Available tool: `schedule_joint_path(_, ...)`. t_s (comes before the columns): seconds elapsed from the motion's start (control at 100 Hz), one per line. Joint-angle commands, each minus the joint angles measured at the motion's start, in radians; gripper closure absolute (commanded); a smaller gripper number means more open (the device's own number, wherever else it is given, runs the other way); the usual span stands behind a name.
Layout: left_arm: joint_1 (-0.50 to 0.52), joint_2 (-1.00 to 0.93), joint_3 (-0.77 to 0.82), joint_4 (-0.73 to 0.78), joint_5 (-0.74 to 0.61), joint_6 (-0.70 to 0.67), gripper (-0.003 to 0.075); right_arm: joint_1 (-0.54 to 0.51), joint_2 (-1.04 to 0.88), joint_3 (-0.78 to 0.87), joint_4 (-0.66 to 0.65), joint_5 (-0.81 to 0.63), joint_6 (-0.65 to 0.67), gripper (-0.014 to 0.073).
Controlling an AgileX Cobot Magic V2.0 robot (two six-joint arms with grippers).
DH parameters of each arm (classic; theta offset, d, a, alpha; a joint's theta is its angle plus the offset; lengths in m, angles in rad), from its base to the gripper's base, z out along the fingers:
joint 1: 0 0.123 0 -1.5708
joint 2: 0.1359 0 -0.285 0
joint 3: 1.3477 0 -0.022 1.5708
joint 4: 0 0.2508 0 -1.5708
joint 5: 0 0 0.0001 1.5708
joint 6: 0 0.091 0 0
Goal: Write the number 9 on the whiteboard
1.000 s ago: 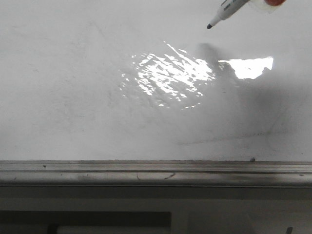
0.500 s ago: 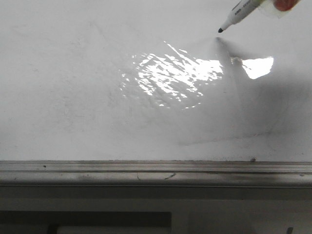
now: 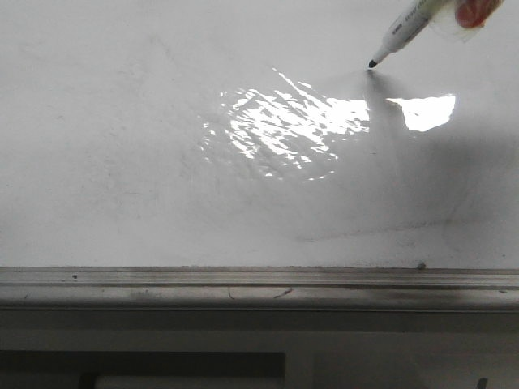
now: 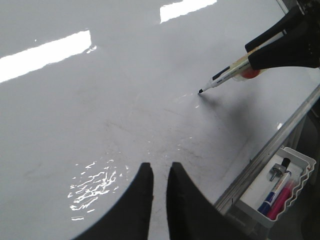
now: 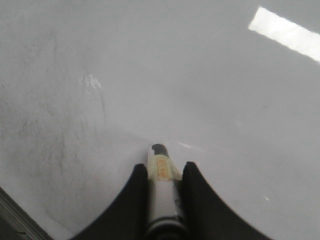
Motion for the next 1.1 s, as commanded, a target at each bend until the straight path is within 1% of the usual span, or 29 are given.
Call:
schedule_joint_path(0.0, 0.003, 0.002, -0.027, -0.042, -0.049, -0.01, 0.0672, -0.005, 0.002, -0.026, -0.05, -0.026, 0.002, 0.0635)
schedule_joint_path(0.15, 0.003, 0.002, -0.027, -0.042, -0.049, -0.01, 0.0672, -0.005, 0.037, -0.026, -0.038, -0.044, 0.002, 0.0638)
schedule_joint_path(0.26, 0.003, 0.002, -0.027, -0.042, -0.048, -0.01, 0.0672, -0.005, 0.068, -0.026, -0.006, -0.088, -0.005, 0.0638)
schedule_joint_path(0.36, 0.003, 0.002, -0.027, -0.05, -0.048, -0.01, 0.0672, -0.005, 0.084, -0.026, 0.037, -0.087, -0.014, 0.0638)
schedule_joint_path(0.44, 0.003, 0.002, -0.027, -0.059, -0.048, -0.01, 0.0672, -0.005, 0.084, -0.026, 0.066, -0.043, -0.03, 0.0638)
schedule_joint_path(0.54, 0.003, 0.002, -0.027, -0.059, -0.048, -0.01, 0.0672, -0.003, 0.084, -0.026, 0.119, 0.019, -0.118, 0.0638)
schedule_joint_path(0.62, 0.003, 0.002, -0.027, -0.059, -0.048, -0.01, 0.0672, -0.003, 0.084, -0.026, 0.146, 0.082, -0.149, 0.0638)
schedule_joint_path(0.69, 0.003, 0.002, -0.027, -0.059, -0.048, -0.01, 0.0672, -0.003, 0.072, -0.026, 0.146, 0.12, -0.149, 0.0638)
schedule_joint_path(0.8, 0.003, 0.002, -0.027, -0.059, -0.048, -0.01, 0.0672, -0.005, 0.051, -0.027, 0.119, 0.126, -0.149, 0.0638)
schedule_joint_path(0.99, 0.003, 0.002, -0.027, -0.059, -0.048, -0.01, 0.0672, -0.005, 0.049, -0.096, 0.048, 0.156, -0.149, 0.0638)
schedule_joint_path(1.09, 0.003, 0.002, -0.027, -0.059, -0.048, -0.01, 0.0672, -0.005, 0.059, -0.125, 0.044, 0.144, -0.149, 0.0638)
